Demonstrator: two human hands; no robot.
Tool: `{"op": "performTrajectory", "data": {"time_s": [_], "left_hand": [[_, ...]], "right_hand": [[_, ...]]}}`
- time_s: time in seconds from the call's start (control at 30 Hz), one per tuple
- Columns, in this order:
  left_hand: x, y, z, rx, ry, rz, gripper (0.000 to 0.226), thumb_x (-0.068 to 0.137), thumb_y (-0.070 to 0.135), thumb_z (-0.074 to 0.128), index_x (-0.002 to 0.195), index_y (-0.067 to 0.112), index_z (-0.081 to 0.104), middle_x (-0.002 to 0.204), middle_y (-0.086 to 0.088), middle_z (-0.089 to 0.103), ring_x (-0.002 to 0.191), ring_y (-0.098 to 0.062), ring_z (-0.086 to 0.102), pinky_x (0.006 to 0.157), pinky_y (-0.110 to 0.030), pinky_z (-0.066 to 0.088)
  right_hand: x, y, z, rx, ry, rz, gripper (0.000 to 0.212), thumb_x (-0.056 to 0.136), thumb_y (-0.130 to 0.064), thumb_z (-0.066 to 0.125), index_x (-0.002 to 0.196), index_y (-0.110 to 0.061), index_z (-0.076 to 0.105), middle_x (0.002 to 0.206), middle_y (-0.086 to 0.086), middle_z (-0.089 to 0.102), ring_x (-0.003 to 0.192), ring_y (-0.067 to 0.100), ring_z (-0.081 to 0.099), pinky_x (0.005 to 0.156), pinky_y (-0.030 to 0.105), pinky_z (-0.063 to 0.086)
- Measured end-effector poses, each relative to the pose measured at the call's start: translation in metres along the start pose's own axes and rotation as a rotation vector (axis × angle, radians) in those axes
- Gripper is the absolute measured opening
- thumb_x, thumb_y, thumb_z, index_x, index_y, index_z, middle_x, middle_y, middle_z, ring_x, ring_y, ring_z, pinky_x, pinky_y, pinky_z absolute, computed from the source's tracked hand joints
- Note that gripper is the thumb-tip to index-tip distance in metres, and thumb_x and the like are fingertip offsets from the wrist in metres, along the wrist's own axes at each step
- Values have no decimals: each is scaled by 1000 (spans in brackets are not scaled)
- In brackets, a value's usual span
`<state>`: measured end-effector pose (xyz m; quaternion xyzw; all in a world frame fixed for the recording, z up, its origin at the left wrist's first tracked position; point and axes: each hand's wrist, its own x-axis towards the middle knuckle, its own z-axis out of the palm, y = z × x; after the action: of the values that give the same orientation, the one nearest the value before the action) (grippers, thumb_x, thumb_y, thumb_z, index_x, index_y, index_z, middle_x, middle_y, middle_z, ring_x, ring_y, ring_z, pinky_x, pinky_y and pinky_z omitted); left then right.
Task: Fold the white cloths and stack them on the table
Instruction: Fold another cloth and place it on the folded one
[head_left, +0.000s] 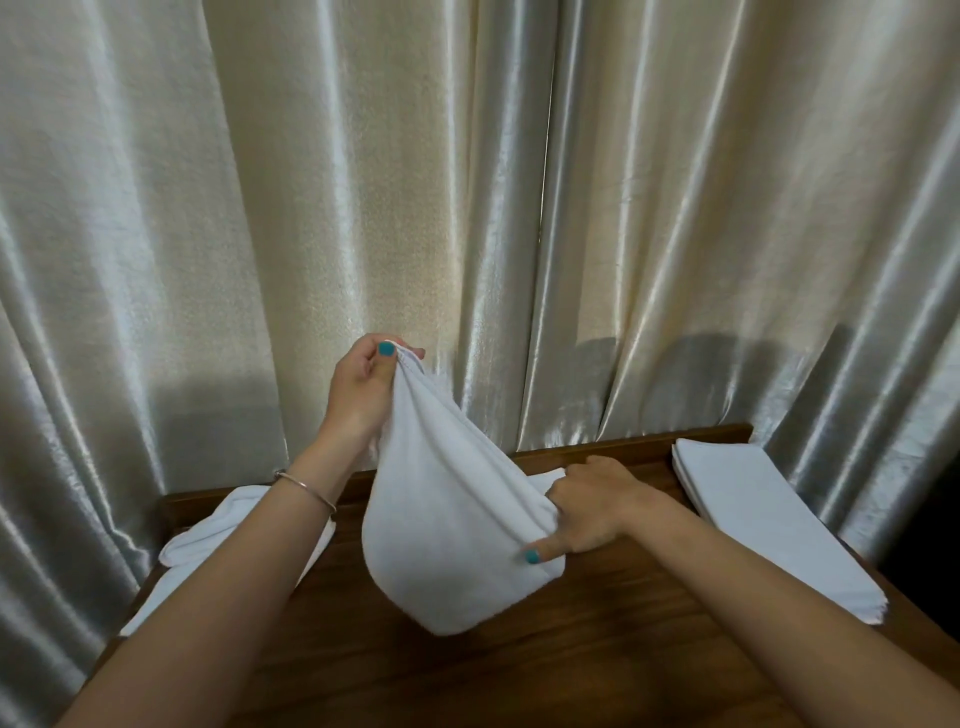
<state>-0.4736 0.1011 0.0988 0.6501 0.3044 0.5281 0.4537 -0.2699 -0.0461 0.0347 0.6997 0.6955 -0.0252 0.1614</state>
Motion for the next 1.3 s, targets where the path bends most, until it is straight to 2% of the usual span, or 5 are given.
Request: {"op": "performTrajectory", "data": {"time_s": [0.37,0.53,0.73,1.17,1.3], "left_hand": [[22,-45,-38,161,269,-143,22,94,15,41,87,20,61,76,7,59,68,-6,52,60,-21,40],[27,-55,-50,222,329,-178,18,96,15,41,87,14,56,69,6,51,63,-7,44,57,-22,36],[25,-57,-49,233,330,-203,33,98,16,39,66,15,44,63,1,41,58,-10,34,52,-25,27],[12,-66,-55,264,230,-169,33,98,23,42,67,10,42,62,-2,37,60,-13,33,57,-30,26],[0,-64,-51,304,198,-162,41,98,25,42,60,15,34,59,-1,33,57,-14,30,55,-30,23]], "right_hand": [[-1,49,-6,-47,354,-24,57,76,-75,39,95,-28,65,95,-2,61,100,17,53,83,33,41],[1,71,-16,668,488,77,32,86,-53,58,102,-30,73,99,-9,73,93,10,64,85,39,52],[9,74,-30,939,788,121,17,76,-12,78,92,-7,77,88,6,75,83,31,68,77,43,56],[-6,80,-32,1018,875,207,41,77,-15,79,112,-32,65,87,-21,59,58,4,49,65,16,45],[-10,84,-32,1026,780,375,18,80,-19,76,95,-11,73,106,-3,67,89,16,61,73,23,44]]}}
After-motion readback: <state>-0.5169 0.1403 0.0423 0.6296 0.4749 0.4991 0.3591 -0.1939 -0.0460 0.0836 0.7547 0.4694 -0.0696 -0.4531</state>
